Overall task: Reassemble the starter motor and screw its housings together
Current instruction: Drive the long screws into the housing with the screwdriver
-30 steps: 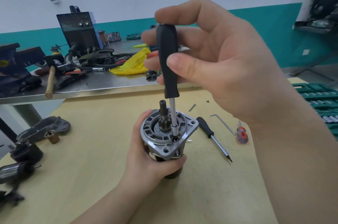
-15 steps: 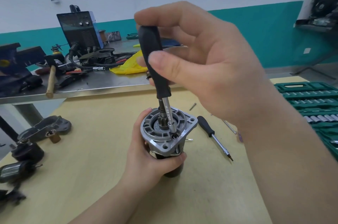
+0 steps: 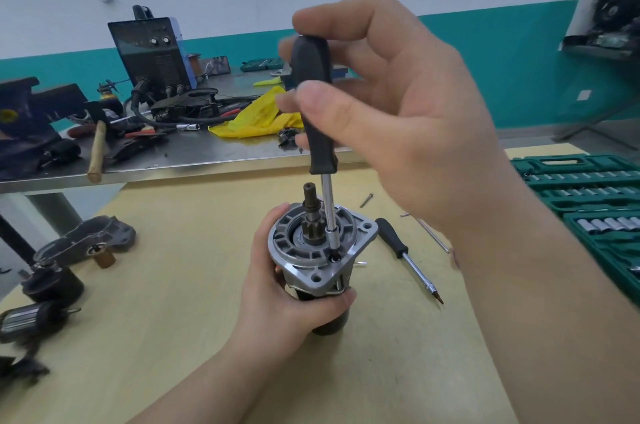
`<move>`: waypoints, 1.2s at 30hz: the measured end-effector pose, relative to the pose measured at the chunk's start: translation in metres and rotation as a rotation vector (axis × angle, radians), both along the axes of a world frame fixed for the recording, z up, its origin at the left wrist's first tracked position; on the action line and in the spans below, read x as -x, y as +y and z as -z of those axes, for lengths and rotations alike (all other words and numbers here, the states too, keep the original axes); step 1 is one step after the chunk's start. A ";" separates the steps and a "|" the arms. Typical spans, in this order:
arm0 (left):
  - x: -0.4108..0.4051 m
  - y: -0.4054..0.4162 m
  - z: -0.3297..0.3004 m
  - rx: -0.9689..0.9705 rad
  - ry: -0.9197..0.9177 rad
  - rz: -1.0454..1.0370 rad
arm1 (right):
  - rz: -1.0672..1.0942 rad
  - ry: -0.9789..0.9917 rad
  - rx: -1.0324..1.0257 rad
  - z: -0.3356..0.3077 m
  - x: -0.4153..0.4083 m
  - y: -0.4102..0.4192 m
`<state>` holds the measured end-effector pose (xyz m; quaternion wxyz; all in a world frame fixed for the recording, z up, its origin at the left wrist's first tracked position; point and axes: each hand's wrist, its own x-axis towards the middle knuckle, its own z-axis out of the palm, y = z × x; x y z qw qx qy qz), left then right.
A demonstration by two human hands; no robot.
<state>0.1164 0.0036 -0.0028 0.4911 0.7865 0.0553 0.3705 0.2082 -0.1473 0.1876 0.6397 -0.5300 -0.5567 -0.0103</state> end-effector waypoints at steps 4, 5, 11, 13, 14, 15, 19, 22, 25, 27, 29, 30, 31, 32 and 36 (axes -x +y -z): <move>-0.002 0.001 0.000 0.029 0.004 -0.011 | -0.090 -0.004 0.029 -0.005 -0.004 -0.009; -0.002 0.002 0.001 0.032 0.006 -0.012 | -0.008 -0.035 0.011 -0.005 -0.002 -0.007; -0.003 0.004 0.002 0.039 0.008 0.000 | 0.301 -0.127 -0.068 0.003 0.002 0.006; -0.004 0.004 0.002 0.042 0.004 0.003 | 0.096 -0.054 -0.030 0.001 -0.001 0.004; -0.004 0.004 0.002 0.039 0.002 0.004 | -0.014 -0.015 -0.006 0.000 -0.003 0.001; -0.004 0.004 0.002 0.034 -0.001 0.003 | -0.095 0.012 0.015 -0.001 -0.004 -0.001; -0.003 0.003 0.000 0.018 -0.017 0.011 | -0.068 -0.034 0.019 -0.003 0.000 -0.003; -0.001 0.002 -0.002 0.008 -0.026 0.021 | 0.095 -0.087 0.002 0.000 0.005 0.006; 0.001 0.001 -0.004 0.007 -0.024 0.037 | 0.228 -0.119 0.004 0.004 0.005 0.011; 0.001 0.002 -0.004 0.002 -0.027 0.040 | 0.259 -0.118 -0.009 0.004 0.004 0.011; 0.000 0.003 -0.003 0.001 -0.030 0.038 | 0.189 -0.092 -0.011 0.002 0.001 0.007; -0.001 0.004 -0.002 0.002 -0.031 0.037 | 0.103 -0.053 -0.006 0.001 -0.001 0.004; -0.001 0.004 -0.002 0.001 -0.033 0.036 | 0.004 -0.006 0.006 0.000 -0.003 0.001; -0.001 0.005 -0.002 -0.002 -0.034 0.033 | -0.083 0.031 0.025 0.000 -0.004 -0.003; -0.001 0.004 -0.002 -0.007 -0.030 0.025 | -0.070 0.023 0.031 -0.004 -0.003 -0.008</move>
